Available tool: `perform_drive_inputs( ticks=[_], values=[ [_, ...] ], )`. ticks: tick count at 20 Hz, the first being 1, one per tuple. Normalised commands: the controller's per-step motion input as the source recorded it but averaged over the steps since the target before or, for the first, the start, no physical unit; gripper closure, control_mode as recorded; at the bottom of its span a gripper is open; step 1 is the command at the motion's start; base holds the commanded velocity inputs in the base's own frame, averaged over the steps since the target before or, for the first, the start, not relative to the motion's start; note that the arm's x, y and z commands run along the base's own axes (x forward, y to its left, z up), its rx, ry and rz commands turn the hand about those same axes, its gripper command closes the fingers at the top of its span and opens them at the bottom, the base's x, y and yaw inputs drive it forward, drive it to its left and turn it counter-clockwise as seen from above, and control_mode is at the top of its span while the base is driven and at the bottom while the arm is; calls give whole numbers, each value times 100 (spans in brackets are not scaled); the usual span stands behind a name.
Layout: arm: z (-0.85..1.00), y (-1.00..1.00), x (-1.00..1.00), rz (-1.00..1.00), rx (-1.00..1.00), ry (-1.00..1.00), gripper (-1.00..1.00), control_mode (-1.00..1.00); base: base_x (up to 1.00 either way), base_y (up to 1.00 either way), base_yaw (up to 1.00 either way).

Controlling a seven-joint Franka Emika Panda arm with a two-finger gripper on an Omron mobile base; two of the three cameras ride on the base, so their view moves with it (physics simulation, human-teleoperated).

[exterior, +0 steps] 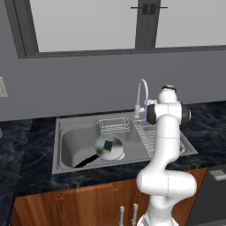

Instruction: Pick the pan and sponge and place them into the sink. Then turn on the water.

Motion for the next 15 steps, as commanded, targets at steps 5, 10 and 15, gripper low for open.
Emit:
perform_drive_inputs(
  ticks=[5,10,15],
  values=[
    [-29,-43,-35,-1,6,2,100,-100,0,0,0],
    [-30,-41,-44,-1,6,1,100,-100,0,0,0],
    [-20,-35,-36,0,6,0,100,-100,0,0,0]
  ],
)
